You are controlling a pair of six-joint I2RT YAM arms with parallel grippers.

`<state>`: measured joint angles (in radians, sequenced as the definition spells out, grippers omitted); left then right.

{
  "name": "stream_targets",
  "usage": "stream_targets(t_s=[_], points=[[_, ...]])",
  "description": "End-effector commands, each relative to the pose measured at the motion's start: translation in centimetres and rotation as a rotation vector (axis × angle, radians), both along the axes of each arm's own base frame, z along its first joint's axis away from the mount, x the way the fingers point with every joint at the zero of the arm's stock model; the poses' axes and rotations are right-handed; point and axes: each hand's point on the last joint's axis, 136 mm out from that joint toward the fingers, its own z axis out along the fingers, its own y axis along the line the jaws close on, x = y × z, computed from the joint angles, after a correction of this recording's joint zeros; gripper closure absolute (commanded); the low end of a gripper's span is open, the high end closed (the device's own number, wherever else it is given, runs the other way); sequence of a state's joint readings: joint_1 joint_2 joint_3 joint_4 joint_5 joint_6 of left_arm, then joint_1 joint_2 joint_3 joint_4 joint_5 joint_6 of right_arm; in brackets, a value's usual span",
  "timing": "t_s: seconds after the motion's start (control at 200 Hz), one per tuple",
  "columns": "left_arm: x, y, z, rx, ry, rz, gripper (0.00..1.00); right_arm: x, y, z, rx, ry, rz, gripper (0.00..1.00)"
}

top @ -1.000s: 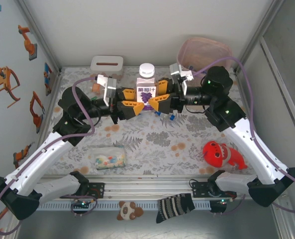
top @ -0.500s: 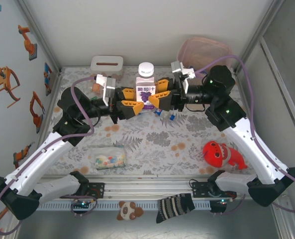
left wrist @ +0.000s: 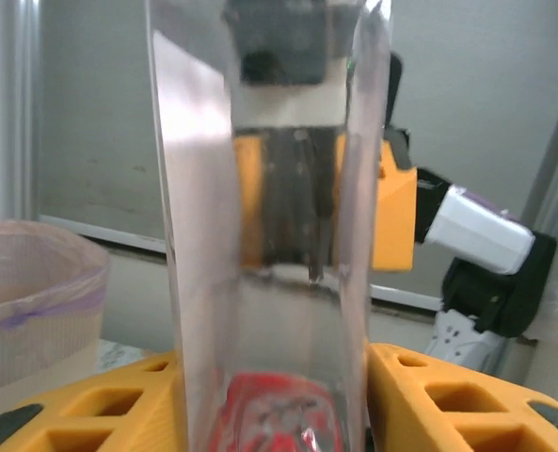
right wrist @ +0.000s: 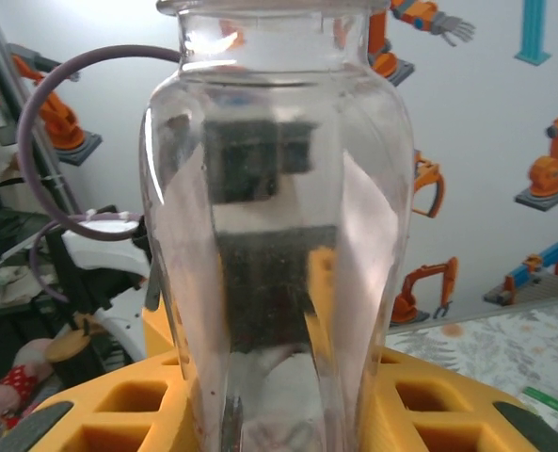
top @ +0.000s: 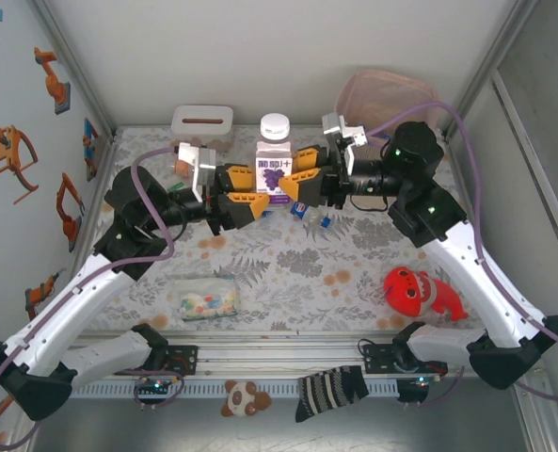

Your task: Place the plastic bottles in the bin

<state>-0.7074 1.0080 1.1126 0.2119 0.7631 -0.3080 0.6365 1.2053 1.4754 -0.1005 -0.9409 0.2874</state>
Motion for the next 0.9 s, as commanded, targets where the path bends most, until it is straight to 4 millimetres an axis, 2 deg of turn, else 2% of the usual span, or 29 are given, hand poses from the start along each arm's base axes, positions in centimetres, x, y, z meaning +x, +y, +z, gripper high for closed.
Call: stream_targets(t_s=[0.0,0.13,0.25,0.386,0.481,0.641,0.896], points=[[0.0,0.8,0.3,0.021,-0.031,0.057,0.45,0.7,-0.9,1.9,0.007,-0.075,-0.103,0.74],[0.6,1.3,-0.2,0.045,-0.02,0.11,0.4,1.6,-1.3,2.0,-0.013,-0.088,-0.163,0.74],[1.7,1.9,-1.1,0.089,0.001,0.188,0.4,3.7,-2.3,2.1,-0.038,-0.084,-0.281,0.74],[3.8,3.0,-2.8,0.159,0.056,0.309,0.4,7.7,-4.6,2.1,-0.065,-0.037,-0.469,0.75],[5.0,3.7,-4.1,0.211,0.089,0.352,0.39,11.0,-6.9,1.7,-0.079,0.027,-0.613,0.76],[6.8,5.4,-6.0,0.273,0.141,0.434,0.36,17.0,-11.6,-0.1,-0.119,0.164,-0.85,0.77],[8.3,7.4,-9.6,0.433,0.153,0.526,0.3,24.2,-17.3,-3.1,-0.154,0.347,-1.073,0.8]])
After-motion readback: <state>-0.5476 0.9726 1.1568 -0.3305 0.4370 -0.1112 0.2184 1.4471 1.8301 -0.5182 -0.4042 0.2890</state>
